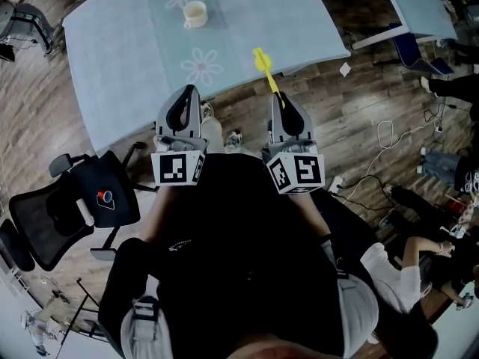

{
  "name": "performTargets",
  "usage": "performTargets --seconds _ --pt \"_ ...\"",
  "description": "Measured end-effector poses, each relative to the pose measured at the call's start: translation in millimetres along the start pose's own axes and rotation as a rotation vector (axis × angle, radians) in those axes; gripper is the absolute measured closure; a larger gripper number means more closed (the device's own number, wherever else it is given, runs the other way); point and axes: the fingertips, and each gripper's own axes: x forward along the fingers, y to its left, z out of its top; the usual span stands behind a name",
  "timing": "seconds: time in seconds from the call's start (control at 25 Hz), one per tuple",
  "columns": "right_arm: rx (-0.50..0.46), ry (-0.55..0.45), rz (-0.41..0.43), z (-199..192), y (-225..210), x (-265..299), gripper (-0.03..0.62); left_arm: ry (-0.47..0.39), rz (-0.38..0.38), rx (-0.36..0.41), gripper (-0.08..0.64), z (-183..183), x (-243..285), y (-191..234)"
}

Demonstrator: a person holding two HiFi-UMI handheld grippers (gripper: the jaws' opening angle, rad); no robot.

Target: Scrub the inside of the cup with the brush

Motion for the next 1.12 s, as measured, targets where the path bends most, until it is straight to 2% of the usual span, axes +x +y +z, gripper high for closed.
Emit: performTargets --seconds 0.36,0.6,0.64,0.8,1.12 --pt "-0.027 0.016 -0.018 18 4 70 0.552 0.012 -0.025 -0.015 0.545 -10 66 51" --pt "-0.044 0.04 -0.062 26 8 114 0.552 0.023 -0.047 -0.032 0.537 -23 108 89" --pt "-0.047 0.048 -0.07 25 9 120 0.552 0.03 -0.06 -0.04 0.527 -27 114 93" --pt "-0.057 0.086 -0.093 20 16 141 0.552 0.068 -0.109 -0.058 0.397 -51 135 109" --pt "-0.055 0.147 -0.117 3 27 168 0.552 0.128 -0.162 -0.022 0.273 -105 177 129"
